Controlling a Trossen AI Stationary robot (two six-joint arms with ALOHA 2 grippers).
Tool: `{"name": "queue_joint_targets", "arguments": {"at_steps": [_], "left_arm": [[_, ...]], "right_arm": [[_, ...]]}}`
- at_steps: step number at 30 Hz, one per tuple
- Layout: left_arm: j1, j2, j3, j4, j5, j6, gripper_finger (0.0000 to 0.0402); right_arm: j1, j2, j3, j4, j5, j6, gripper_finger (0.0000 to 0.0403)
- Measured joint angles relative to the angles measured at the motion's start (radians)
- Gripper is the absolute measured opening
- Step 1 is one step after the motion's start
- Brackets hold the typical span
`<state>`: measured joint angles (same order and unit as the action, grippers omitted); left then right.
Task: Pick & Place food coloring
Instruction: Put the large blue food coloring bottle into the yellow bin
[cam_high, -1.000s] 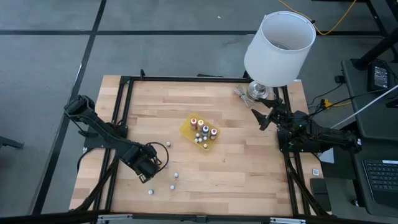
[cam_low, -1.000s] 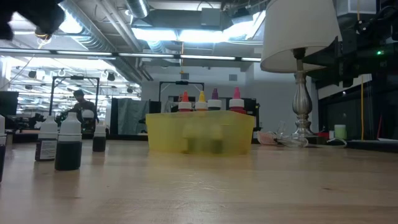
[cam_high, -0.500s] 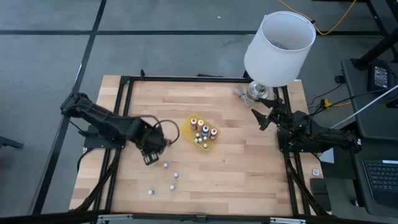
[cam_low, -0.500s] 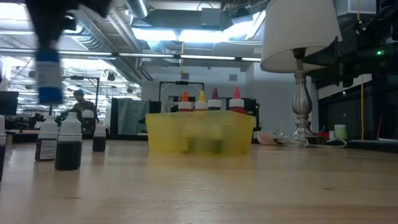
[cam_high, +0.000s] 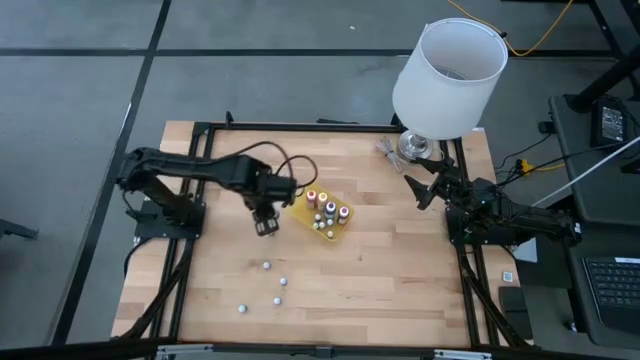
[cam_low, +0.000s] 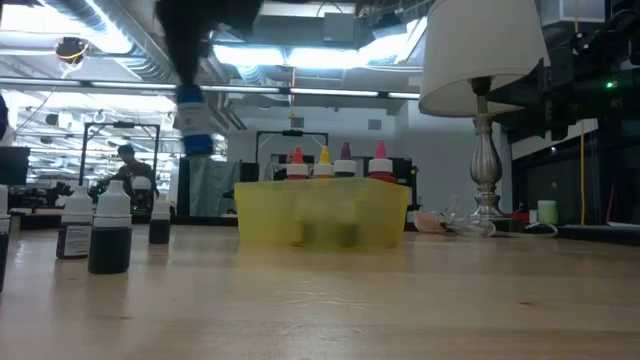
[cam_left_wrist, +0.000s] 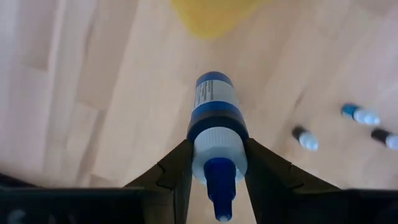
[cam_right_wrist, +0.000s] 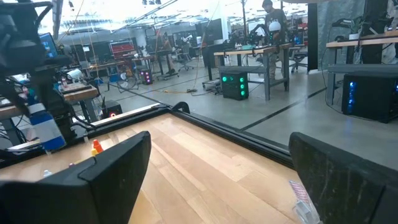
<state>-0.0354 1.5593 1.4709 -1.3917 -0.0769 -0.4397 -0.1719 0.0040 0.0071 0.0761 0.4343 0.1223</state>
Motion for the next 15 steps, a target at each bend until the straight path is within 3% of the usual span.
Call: {"name": "queue_joint_targets", "arguments": {"at_steps": [15], "left_arm": [[0.079,0.304,0.309,-0.015,-0.004,0.13,0.0117]], "right_arm": [[0.0,0.0,0.0,0.0,0.0,0.0,0.0381]]}}
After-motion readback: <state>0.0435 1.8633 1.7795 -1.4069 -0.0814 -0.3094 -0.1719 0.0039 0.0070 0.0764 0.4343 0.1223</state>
